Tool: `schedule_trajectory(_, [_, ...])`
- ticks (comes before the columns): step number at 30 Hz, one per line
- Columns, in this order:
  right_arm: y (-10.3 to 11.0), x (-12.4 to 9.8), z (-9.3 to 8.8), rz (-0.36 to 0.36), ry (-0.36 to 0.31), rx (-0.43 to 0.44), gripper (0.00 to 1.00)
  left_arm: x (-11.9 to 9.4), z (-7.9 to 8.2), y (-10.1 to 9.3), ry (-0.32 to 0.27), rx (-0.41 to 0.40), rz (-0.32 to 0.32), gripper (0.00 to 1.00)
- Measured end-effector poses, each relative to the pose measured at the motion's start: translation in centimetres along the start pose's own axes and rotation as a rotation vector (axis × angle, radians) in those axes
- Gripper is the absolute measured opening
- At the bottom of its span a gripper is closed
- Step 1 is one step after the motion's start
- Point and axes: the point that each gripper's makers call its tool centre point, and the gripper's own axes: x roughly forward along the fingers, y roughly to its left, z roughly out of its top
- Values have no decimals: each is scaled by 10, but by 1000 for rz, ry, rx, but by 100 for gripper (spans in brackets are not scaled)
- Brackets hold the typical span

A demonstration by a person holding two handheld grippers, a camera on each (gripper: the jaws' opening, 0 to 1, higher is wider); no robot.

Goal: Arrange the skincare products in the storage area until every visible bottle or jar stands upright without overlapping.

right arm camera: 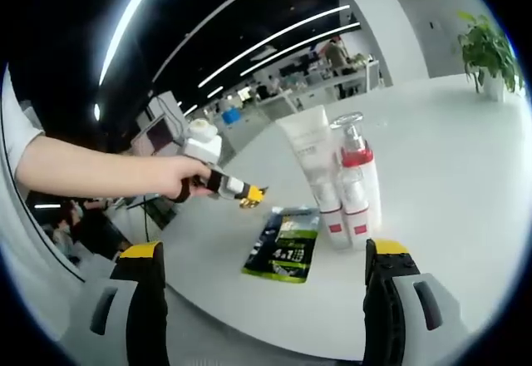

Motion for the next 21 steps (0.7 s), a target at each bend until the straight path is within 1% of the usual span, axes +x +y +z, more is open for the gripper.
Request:
schedule_trajectory(3, [2,0,0,8,1,-4,100,0,-6,-3,8,-5,-2,39])
schedule_trajectory(7, [4,0,-1,19,5,-8,100,-5,-16,-3,17,-16,-2,39])
schedule_trajectory(9, [4,0,-1,21,6,-7,100,-6,-22,-7,22,-21,-2,39])
schedule_trajectory(11, [6,0,-2,28,8,-4,100,-4,-22,-9,27,-22,-8,39])
schedule_trajectory(15, [9,0,-3,43,16,-8,100,-8,-36,-14,34,-21,-3,39])
schedule_trajectory(21, [12,0,-5,59,24,-10,100,-7,-42,-13,45,-25,2,39])
